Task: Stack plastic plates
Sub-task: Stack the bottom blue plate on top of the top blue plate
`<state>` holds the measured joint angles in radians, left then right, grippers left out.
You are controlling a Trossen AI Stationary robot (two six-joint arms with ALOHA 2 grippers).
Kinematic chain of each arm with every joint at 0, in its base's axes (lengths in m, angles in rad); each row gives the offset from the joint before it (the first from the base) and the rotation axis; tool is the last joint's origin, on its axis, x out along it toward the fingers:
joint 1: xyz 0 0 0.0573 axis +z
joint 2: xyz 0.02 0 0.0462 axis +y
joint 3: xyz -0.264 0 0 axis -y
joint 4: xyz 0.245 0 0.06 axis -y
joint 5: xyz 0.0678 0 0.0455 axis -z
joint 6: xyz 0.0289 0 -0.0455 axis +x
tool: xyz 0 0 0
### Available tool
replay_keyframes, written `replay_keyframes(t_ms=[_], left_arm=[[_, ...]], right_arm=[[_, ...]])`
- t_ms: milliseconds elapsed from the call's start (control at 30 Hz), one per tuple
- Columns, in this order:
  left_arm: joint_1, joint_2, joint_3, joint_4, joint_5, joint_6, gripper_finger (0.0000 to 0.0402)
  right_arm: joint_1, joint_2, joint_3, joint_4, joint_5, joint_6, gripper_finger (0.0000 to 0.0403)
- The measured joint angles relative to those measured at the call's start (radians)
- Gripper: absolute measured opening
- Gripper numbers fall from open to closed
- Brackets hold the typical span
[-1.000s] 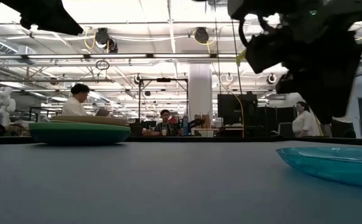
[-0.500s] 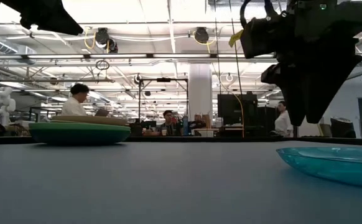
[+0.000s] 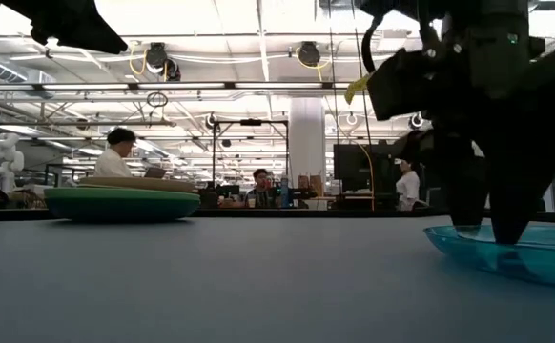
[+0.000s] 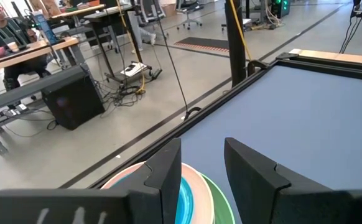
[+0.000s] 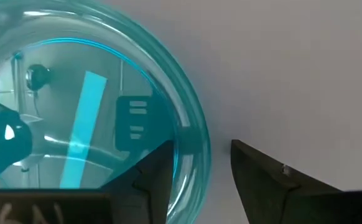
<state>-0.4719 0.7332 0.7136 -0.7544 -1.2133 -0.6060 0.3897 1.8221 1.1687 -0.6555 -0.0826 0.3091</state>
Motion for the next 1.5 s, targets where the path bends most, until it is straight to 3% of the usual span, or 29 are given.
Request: replay_keyframes(t_ms=[267,733,1267,1500], left_arm=[[0.000,0.000,0.000,0.000,0.000,0.000,0.0129],[0.000,0.000,0.000,0.000,0.000,0.000,0.0129],[0.000,0.000,0.000,-0.001,-0.001,0.004,0.0129],[0.000,0.000,0.000,0.000,-0.012,0.006,0.0129]], right_arm=[[-0.003,0.009,0.000,0.027,0.003,-0.016,0.0129],[-0.020,0.002,0.000,0.048,-0.001,-0.046,0.0005],[-0.203,-0.128,0.000,0.086,0.008,-0.077,0.0002],[-0.333,-0.133,0.000,0.357,0.022,-0.130,0.0001]])
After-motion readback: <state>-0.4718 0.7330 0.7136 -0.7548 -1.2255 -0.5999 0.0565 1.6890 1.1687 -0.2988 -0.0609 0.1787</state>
